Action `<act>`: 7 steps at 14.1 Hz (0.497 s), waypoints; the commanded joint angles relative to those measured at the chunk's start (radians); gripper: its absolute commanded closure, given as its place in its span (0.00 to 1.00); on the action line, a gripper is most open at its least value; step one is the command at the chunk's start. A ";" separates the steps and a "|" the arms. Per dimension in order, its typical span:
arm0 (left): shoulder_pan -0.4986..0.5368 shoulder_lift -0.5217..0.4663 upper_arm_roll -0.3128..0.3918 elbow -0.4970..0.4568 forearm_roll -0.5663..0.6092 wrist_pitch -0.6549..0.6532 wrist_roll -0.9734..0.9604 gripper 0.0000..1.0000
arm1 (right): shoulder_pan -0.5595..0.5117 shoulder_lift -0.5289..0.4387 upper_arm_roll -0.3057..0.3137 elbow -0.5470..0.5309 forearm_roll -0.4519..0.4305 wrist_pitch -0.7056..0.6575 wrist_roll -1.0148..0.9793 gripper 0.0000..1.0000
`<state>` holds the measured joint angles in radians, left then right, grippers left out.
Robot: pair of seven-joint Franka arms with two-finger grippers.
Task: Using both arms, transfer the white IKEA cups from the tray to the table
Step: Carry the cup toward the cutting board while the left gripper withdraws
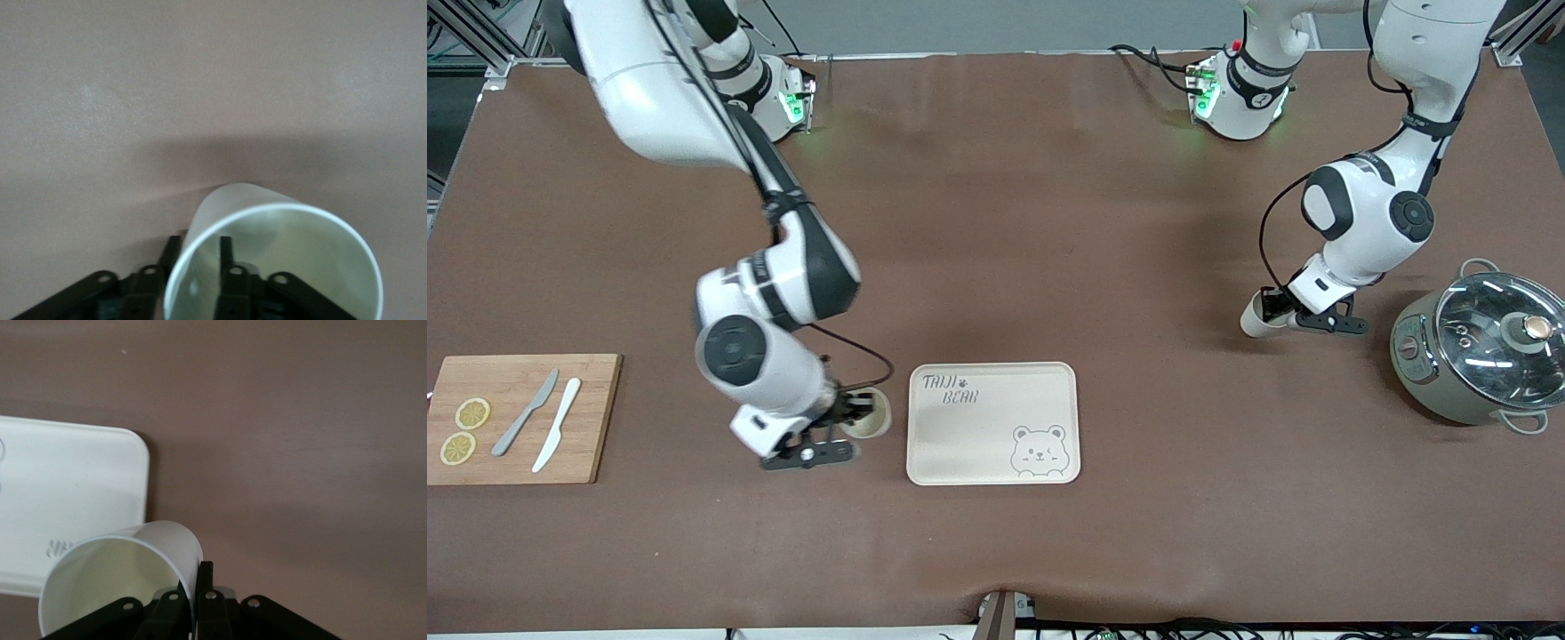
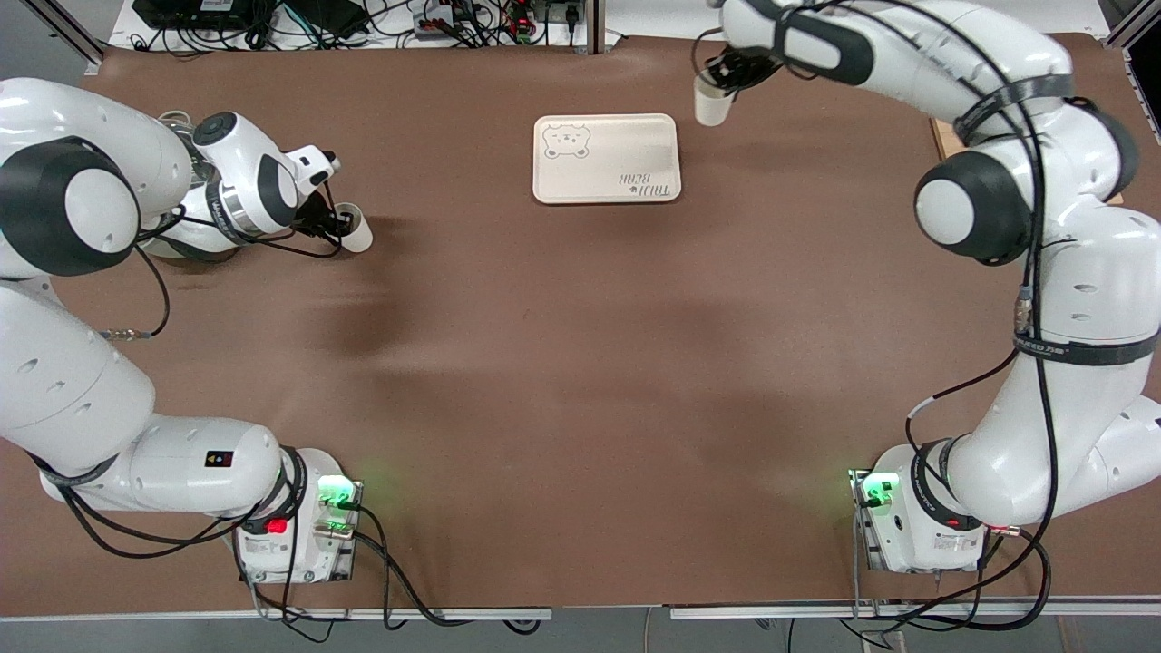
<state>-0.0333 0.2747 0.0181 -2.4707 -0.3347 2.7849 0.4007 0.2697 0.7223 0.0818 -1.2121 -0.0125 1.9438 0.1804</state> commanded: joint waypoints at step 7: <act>0.006 -0.132 0.005 0.251 0.060 -0.514 -0.164 0.00 | -0.260 -0.211 0.015 -0.230 0.035 -0.045 -0.464 1.00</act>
<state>-0.0318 0.1552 0.0248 -2.2773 -0.3190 2.3569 0.2973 0.0667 0.5717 0.0801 -1.3476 -0.0047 1.8806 -0.1906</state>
